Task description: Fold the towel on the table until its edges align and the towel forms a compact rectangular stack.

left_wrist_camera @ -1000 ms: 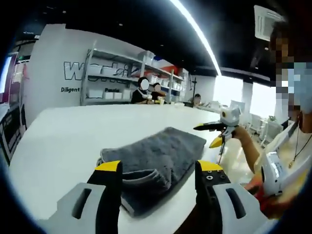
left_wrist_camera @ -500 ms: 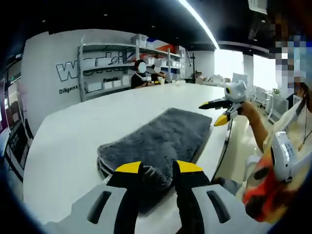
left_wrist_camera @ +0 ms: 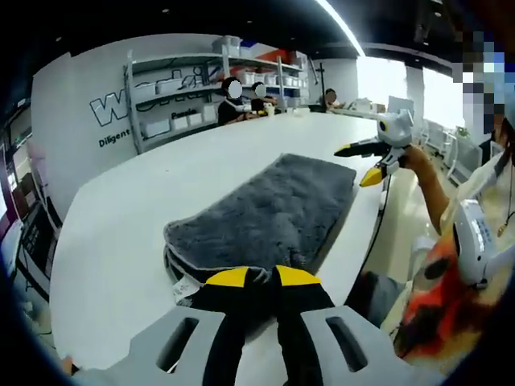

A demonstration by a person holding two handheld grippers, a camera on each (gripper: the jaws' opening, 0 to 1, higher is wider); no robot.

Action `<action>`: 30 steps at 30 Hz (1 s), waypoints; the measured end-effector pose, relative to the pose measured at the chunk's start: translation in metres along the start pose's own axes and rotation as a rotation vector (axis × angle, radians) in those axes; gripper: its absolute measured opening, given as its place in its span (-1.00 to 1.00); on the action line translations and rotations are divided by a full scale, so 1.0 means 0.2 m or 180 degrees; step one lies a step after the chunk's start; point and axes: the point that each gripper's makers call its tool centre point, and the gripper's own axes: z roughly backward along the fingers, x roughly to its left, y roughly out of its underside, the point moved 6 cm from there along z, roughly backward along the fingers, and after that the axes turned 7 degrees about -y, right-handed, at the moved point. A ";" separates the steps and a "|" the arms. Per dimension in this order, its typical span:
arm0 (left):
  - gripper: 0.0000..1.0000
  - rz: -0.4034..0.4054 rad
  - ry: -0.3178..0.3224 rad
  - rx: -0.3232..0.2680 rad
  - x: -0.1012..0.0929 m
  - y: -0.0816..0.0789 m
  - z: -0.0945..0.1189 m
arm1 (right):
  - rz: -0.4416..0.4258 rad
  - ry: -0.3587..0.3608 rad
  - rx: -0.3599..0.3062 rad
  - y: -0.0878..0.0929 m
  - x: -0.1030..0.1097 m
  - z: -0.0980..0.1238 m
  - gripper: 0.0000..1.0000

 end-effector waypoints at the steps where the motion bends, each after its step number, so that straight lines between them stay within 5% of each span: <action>1: -0.79 -0.0044 -0.0035 0.0068 0.00 0.01 0.00 | -0.0001 -0.0004 0.0002 0.00 0.00 0.00 0.82; 7: -0.84 0.0059 -0.0092 0.0120 0.03 0.06 0.00 | -0.0012 -0.0022 0.0024 0.01 0.01 0.00 0.82; 14: -0.94 0.0173 -0.0128 -0.0086 0.07 0.08 0.02 | -0.0032 -0.0050 0.0024 0.02 0.01 0.00 0.84; 26: -0.94 -0.0033 -0.0276 -0.1412 0.17 -0.08 0.16 | -0.0046 -0.0059 0.0052 0.03 0.02 0.00 0.88; 30: -0.94 -0.0214 -0.0247 -0.1566 0.16 -0.02 0.14 | -0.0042 -0.0063 0.0056 0.02 0.03 0.00 0.88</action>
